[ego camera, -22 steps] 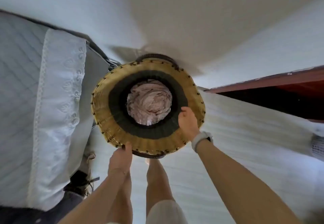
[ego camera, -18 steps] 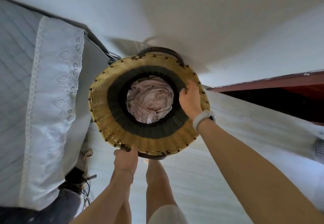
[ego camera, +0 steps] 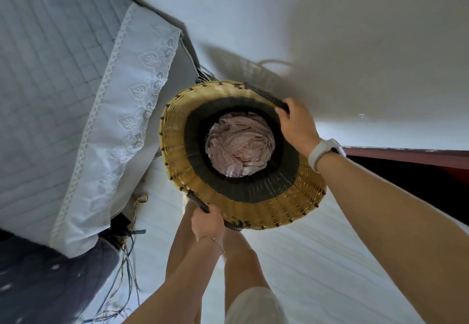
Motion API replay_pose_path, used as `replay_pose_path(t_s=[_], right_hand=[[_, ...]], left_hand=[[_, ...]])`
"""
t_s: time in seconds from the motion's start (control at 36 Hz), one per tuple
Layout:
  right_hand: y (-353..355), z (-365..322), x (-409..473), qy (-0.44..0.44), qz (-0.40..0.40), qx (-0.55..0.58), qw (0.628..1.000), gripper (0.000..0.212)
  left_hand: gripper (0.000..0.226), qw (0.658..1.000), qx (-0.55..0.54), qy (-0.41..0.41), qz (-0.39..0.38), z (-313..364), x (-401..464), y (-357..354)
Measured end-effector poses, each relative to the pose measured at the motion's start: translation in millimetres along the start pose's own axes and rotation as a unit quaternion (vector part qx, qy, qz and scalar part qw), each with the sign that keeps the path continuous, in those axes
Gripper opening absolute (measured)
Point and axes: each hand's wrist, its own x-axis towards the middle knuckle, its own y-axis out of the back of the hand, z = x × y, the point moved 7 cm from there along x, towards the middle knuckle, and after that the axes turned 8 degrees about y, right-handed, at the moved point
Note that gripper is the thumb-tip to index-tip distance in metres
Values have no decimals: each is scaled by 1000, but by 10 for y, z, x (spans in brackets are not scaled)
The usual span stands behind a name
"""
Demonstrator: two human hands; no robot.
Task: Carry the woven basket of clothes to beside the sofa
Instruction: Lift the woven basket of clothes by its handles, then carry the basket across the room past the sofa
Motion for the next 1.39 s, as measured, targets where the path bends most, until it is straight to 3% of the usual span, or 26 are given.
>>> replay_pose_path(t_s=[0.17,0.33,0.47,0.67,0.81,1.08,1.22,1.31,1.39], right_hand=[[162,-108,-456,12,53,62,997,25],[379,-388,-1040,-16,90,145,985,19],[521,-661,-1538,-35,103,162,981,24],[524,-960,-2062,5,82,139,987,26],[390,-1162,-2362,28,68,144,987,27],[20,-1594,-3276,162,-6,107,981,32],[-298,-1843,-3992,275,-68,62,957,38],[-467,-2045,-4557,331,-137,53,932,39],[-721,-2257,-5063,378,-202,29,903,39]], left_hand=[[36,995,-72,-22,69,110,-132,528],[32,968,-83,-191,138,363,-462,1241],[33,939,-111,-270,183,452,-970,1663],[36,915,-151,-274,253,17,-1123,2164],[34,913,-176,-257,263,-449,-1137,2368],[44,901,-299,-165,266,-2378,-1144,2708],[36,867,-398,-104,279,-3655,-1318,2722],[42,845,-451,-45,285,-4474,-1464,2636],[34,811,-505,18,297,-5206,-1653,2551]])
